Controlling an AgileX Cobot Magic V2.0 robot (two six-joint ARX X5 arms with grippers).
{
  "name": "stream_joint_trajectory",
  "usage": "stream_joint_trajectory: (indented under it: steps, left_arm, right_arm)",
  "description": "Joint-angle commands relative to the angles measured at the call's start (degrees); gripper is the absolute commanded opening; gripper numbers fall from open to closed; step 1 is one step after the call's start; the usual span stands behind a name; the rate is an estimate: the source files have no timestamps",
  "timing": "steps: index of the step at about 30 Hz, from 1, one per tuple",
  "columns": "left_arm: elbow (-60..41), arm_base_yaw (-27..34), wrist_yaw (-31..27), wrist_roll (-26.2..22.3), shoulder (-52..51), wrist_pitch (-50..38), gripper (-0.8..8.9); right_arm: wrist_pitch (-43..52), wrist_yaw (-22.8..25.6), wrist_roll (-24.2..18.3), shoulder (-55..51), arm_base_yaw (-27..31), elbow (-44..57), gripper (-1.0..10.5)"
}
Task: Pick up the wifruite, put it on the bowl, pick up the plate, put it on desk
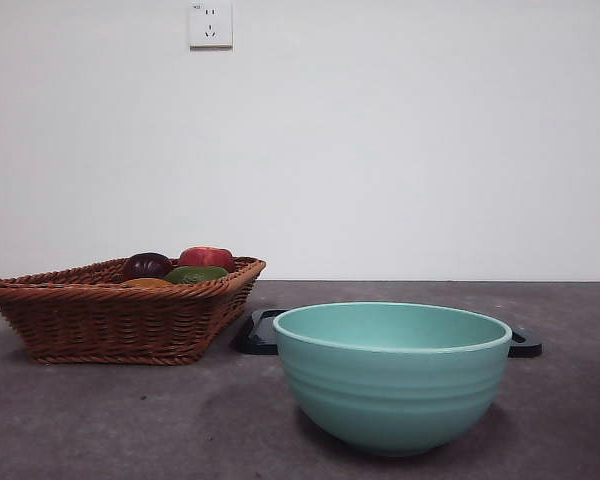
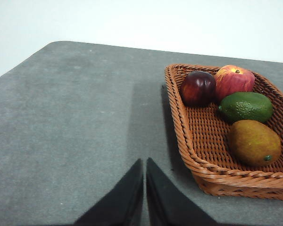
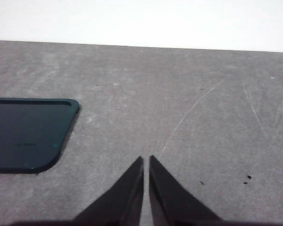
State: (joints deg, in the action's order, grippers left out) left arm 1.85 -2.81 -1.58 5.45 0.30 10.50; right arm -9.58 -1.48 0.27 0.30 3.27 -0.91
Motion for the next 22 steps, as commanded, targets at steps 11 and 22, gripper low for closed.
stream_joint_trajectory:
  steps: [11, 22]
  left_arm:
    - [-1.18, 0.02, -0.2, -0.22, -0.11, 0.33, 0.09]
    - [-1.18, 0.02, -0.2, -0.22, -0.11, 0.33, 0.09]
  right_arm:
    - [0.59, 0.04, 0.59, -0.09, -0.13, 0.26, 0.1]
    - [0.59, 0.04, 0.59, -0.09, -0.13, 0.26, 0.1]
